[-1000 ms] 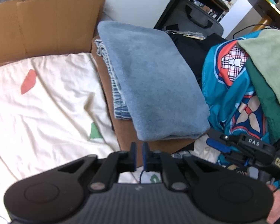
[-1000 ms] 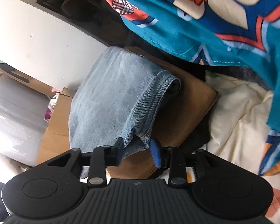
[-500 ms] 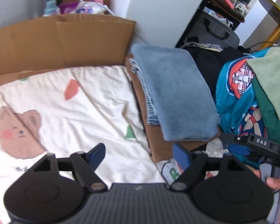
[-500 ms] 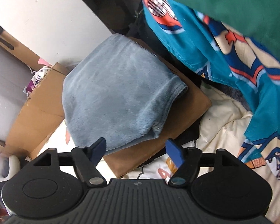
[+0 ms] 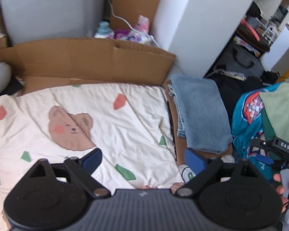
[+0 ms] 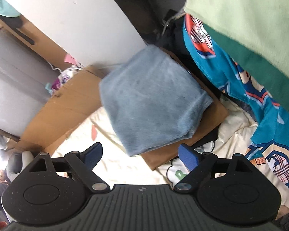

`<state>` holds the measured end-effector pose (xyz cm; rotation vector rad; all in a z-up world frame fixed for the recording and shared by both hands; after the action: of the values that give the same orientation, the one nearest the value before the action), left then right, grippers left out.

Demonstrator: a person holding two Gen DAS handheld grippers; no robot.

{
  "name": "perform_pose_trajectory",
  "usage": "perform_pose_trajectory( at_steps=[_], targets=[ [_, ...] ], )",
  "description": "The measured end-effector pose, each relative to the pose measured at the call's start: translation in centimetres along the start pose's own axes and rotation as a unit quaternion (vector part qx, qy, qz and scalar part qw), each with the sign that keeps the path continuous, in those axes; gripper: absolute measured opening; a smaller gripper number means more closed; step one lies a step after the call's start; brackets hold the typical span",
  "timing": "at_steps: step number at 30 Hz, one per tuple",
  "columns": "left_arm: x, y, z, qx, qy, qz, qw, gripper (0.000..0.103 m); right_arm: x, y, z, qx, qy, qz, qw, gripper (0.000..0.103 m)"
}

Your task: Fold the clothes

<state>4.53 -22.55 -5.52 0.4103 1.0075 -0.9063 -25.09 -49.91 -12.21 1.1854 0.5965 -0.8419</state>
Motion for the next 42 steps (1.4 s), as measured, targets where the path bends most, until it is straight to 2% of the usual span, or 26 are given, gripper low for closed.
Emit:
perform_pose_trajectory(
  at_steps=[6, 12, 24, 34, 42],
  targets=[
    [-5.6, 0.8, -0.5, 0.002, -0.011, 0.013, 0.9998, 0.100, -3.8, 3.2, -0.2, -0.015, 0.007, 0.005, 1.000, 0.094],
    [-10.6, 2.5, -2.5, -0.036, -0.035, 0.027, 0.9984, 0.101, -7.4, 6.1, -0.4, -0.020, 0.006, 0.003, 1.000, 0.095],
    [-19.3, 5.9, -6.5, -0.074, -0.059, 0.091, 0.9913, 0.102, -13.2, 11.5, -2.7, -0.070, 0.013, 0.036, 0.997, 0.095],
    [-25.7, 8.2, -11.9, -0.120, -0.078, 0.128, 0.9814, 0.102, -15.7, 14.5, -6.3, -0.120, 0.035, 0.034, 0.992, 0.095],
    [-29.7, 10.4, -16.1, -0.164, -0.097, 0.160, 0.9687, 0.102, -17.6, 17.7, -9.3, -0.180, 0.037, 0.026, 0.983, 0.095]
  ],
)
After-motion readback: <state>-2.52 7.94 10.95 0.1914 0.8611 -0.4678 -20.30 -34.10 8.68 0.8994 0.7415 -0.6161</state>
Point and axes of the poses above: each gripper's, at about its wrist camera, not at the fingertips, and x roughly the way its jaws point, y to its left, z to its top, the point moved 2 cm from there along x, roughly the way its jaws point, and after that the axes turned 12 degrees about x, right-handed, at the moved point
